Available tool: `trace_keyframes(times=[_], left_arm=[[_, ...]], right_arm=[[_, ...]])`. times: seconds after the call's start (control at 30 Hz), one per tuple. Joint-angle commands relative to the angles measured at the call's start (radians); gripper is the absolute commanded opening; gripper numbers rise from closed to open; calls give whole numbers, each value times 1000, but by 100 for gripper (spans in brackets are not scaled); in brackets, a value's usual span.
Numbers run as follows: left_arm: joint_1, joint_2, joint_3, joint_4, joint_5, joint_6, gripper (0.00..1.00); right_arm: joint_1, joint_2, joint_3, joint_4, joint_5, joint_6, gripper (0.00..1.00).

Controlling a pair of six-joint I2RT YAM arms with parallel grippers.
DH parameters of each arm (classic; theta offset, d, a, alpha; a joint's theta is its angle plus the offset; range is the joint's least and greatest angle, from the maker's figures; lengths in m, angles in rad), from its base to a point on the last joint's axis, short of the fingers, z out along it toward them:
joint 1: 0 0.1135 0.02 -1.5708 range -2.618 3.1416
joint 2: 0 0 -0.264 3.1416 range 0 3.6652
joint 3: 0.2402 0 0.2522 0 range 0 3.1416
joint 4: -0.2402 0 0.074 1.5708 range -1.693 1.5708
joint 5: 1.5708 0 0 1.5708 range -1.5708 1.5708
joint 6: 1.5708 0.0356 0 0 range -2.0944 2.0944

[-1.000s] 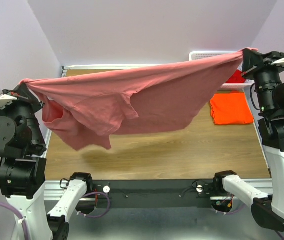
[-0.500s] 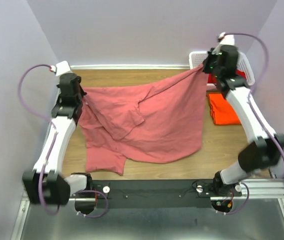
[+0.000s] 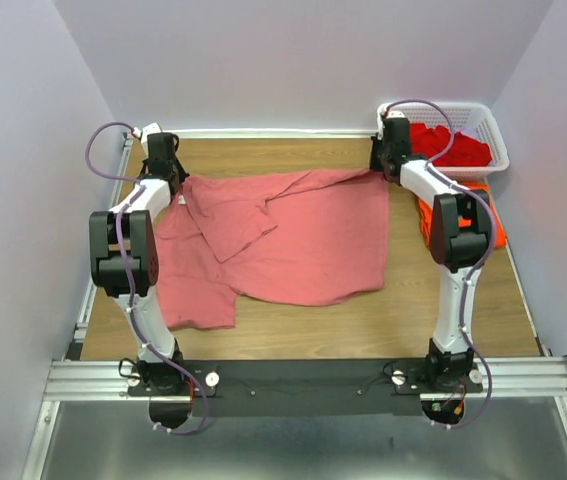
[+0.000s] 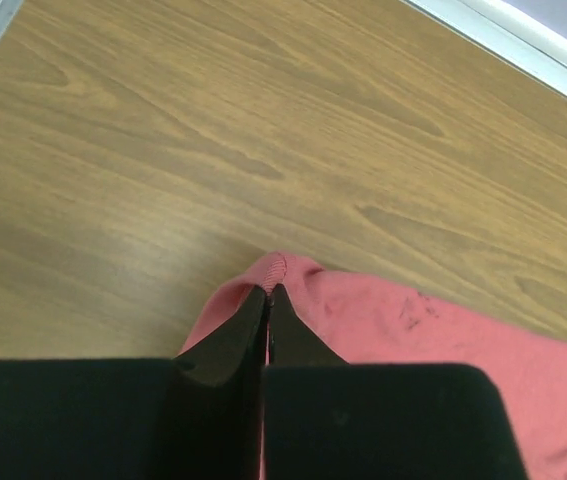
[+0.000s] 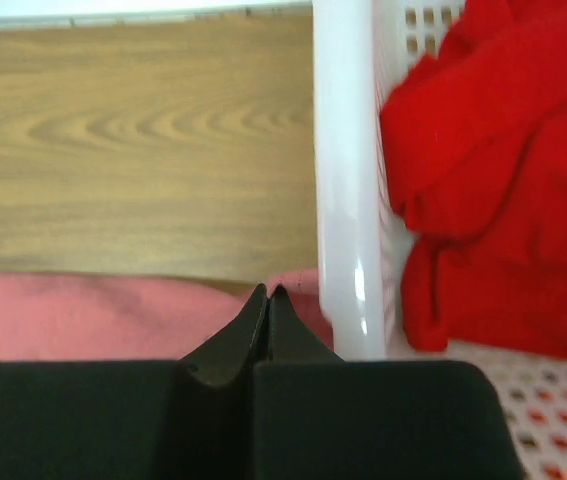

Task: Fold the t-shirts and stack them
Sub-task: Flatten the tshirt out

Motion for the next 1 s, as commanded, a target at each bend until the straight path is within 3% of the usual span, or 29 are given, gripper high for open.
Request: trace_keyframes(times=[0.0,0.2,0.23,0.27,0.33,0.37,0.4,0.43,0.5,0.6,0.77,0.97], left_arm=[[13,51,83,38,3,-1,9],[46,74,143,32,-50,-13,12],[50,77,144,31,-55,-24,14],[56,80,153,29,-52,-26,17],[64,87,163,25,-40,-26,28],[64,85,166,25,-28,-21,35],[63,70,163,3,-8,-19,49],[64,56,150,2,-3,-18,55],[63,6,130,-15,0,-21,69],[61,-64,69,-44,9,-30,71],[7,-258,-113,-106,48,-55,71],[-112,-412,-335,-161,65,-96,61]], right_arm=[[1,82,123,79,-36,-24,4],[2,158,262,79,-50,-15,11],[2,165,291,79,-42,-12,15],[2,174,301,77,-35,-9,27],[1,172,308,77,-5,9,41],[2,164,299,77,-4,9,54],[2,137,288,76,-19,12,59],[2,121,276,76,-31,15,68],[2,58,220,76,-71,40,74],[5,-21,141,70,-111,75,80],[30,-209,-74,28,-208,187,80],[79,-394,-325,-36,-265,250,80]])
